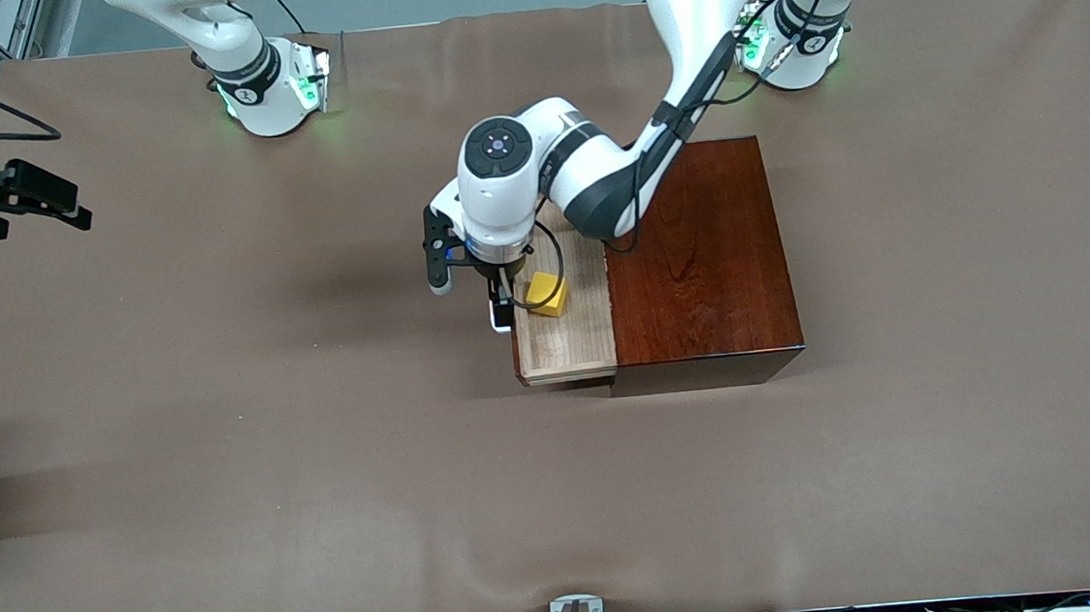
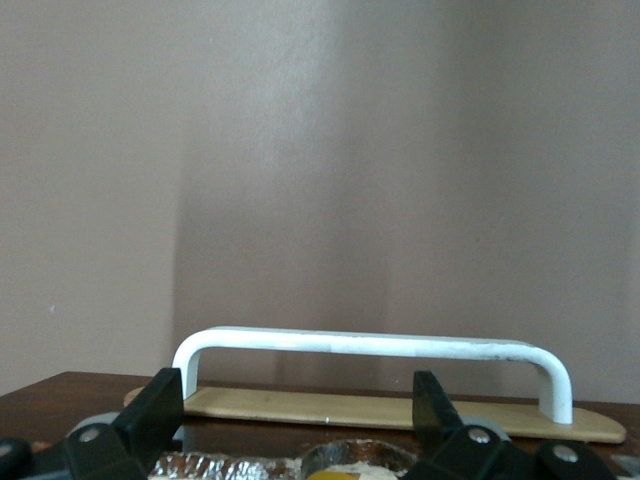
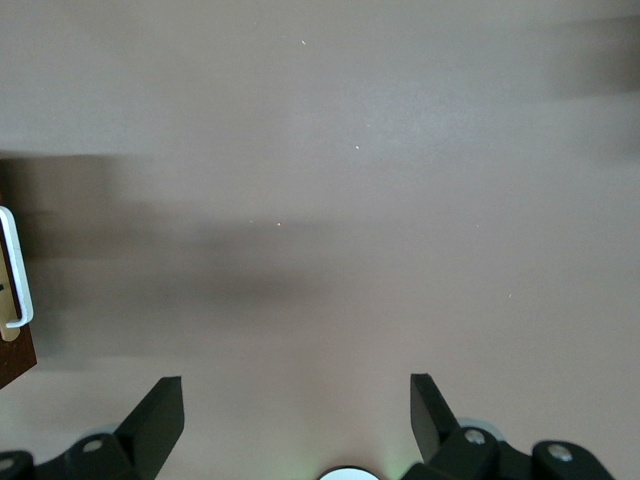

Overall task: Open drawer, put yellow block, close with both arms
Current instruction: 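Push the drawer shut with the left gripper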

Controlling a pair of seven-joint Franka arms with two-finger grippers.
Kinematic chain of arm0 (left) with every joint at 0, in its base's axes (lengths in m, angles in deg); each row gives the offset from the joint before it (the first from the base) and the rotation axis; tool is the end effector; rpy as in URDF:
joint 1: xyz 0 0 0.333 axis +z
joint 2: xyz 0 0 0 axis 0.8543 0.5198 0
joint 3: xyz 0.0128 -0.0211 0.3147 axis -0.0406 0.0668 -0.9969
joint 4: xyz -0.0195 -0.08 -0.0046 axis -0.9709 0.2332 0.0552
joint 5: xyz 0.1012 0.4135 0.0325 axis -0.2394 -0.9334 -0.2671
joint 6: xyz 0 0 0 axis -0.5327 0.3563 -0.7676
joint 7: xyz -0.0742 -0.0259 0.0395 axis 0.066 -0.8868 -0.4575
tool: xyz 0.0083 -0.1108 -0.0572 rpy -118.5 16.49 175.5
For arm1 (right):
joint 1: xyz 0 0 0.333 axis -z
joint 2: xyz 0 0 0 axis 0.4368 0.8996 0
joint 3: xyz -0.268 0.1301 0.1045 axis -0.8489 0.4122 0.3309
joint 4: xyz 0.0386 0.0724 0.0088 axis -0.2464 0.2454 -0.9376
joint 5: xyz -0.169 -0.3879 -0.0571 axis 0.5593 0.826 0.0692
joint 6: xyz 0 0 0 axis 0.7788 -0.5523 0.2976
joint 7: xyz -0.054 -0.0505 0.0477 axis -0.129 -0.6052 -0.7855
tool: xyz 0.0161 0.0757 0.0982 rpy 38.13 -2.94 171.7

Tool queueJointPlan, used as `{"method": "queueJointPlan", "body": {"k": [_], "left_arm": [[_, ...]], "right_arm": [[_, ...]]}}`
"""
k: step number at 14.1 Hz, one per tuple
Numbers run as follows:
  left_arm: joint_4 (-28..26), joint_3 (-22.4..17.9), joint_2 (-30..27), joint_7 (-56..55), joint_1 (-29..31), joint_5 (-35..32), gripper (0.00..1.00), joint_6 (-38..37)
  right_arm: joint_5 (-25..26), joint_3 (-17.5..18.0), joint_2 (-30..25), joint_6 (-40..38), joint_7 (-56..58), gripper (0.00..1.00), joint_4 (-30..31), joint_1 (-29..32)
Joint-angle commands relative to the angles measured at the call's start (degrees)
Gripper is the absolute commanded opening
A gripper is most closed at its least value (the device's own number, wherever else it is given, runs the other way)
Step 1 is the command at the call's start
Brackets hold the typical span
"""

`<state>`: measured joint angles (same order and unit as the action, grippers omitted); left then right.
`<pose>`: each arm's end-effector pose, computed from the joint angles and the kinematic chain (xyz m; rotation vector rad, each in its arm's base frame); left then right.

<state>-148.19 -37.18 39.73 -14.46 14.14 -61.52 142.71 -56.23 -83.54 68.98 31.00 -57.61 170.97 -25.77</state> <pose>0.5127 -0.6104 0.2917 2.2581 -2.1350 0.1975 0.5650 0.0068 0.6351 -3.0788 0.0240 0.0939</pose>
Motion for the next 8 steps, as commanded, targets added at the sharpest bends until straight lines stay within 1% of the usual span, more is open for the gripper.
{"method": "queueJointPlan", "body": {"k": [1,2,4,8], "left_arm": [[-0.75,-5.17,-0.44,-2.58,-2.91,-1.60,1.00,-9.90],[-0.75,-6.23,-0.53,-2.23,-3.44,-1.52,1.00,-11.66],[-0.66,-6.42,-0.62,-2.05,-3.54,-1.52,1.00,-13.78],[-0.66,-6.59,-1.24,-0.91,-3.54,-1.69,1.00,-17.11]], "right_arm": [[0.04,0.65,-0.15,-0.47,0.22,1.00,-0.71,1.19],[0.30,0.65,-0.15,-0.30,0.22,1.00,-0.71,0.67],[2.31,0.83,-0.06,-0.21,0.22,1.00,-0.71,0.58],[2.76,0.83,0.03,0.75,0.05,1.00,-0.71,0.66]]}}
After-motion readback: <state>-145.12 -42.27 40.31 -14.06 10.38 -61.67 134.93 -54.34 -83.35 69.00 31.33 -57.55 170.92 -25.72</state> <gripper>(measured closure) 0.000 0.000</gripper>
